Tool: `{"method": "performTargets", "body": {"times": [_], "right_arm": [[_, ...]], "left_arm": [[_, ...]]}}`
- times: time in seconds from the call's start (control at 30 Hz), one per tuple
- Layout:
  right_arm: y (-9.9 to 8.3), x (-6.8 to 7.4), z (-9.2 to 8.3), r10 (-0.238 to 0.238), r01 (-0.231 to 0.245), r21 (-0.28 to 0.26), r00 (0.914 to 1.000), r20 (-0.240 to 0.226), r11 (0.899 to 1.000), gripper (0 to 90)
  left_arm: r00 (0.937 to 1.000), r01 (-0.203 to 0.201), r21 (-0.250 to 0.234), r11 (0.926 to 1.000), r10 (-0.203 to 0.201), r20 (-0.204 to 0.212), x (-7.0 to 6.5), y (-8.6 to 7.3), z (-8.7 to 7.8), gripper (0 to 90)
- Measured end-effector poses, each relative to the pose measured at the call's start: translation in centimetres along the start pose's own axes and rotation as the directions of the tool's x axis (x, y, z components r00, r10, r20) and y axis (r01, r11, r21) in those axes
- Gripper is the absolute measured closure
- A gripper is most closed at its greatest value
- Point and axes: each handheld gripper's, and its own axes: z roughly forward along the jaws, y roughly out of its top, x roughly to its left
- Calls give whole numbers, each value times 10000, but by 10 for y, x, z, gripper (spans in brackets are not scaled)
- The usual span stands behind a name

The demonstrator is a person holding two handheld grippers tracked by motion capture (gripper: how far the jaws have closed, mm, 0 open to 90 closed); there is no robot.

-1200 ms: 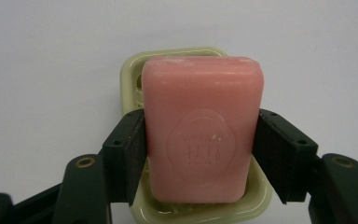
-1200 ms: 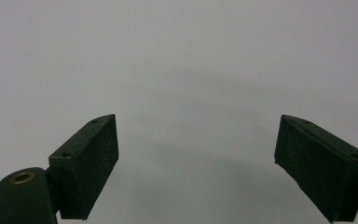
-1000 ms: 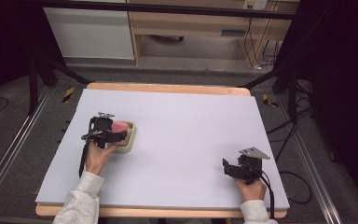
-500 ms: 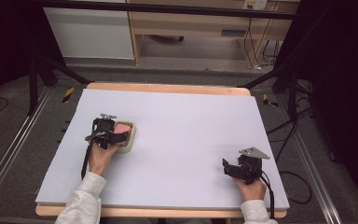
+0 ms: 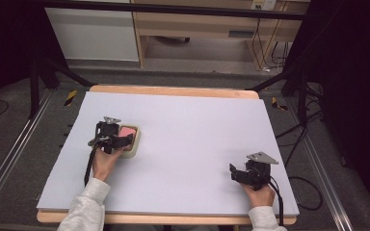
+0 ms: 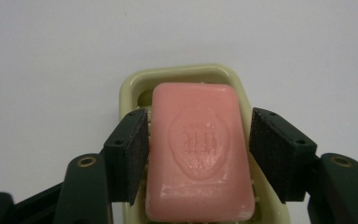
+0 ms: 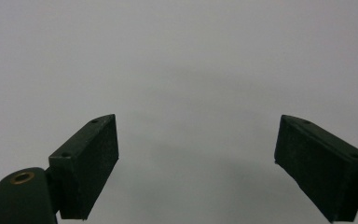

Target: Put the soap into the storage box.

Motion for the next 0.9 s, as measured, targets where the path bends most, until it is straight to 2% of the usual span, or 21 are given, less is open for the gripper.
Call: {"method": "performTargets", "body": {"times": [0.13,0.33,0.5,0.57,0.6,0.7,0.9], "right_arm": [[0,-1,0,58,-58,-33,10000,-10,10000,137],[0,-2,0,101,-101,-58,9999,30,9999,135],[0,-2,0,154,-153,-51,9999,61,9999,135],[0,-4,0,177,-176,-79,9998,98,9998,132],[0,-4,0,209,-208,-88,9997,124,9997,130],[0,-5,0,265,-263,-83,9995,157,9996,130],[-1,-8,0,331,-329,-69,9992,228,9994,129]], "left_arm": [[9998,-55,-336,9994,63,211,-2,2,-12,353],[9979,-386,-568,9976,414,498,-9,2,-24,311],[9967,-600,-810,9949,642,497,-20,-7,-38,278],[9957,-755,-707,9946,790,491,-22,-11,-42,264],[9957,-678,-748,9949,722,581,-23,-13,-43,263],[9946,-599,-756,9953,659,800,-22,-19,-47,251],[9941,-587,-1024,9930,675,845,-14,-37,-59,227]]}}
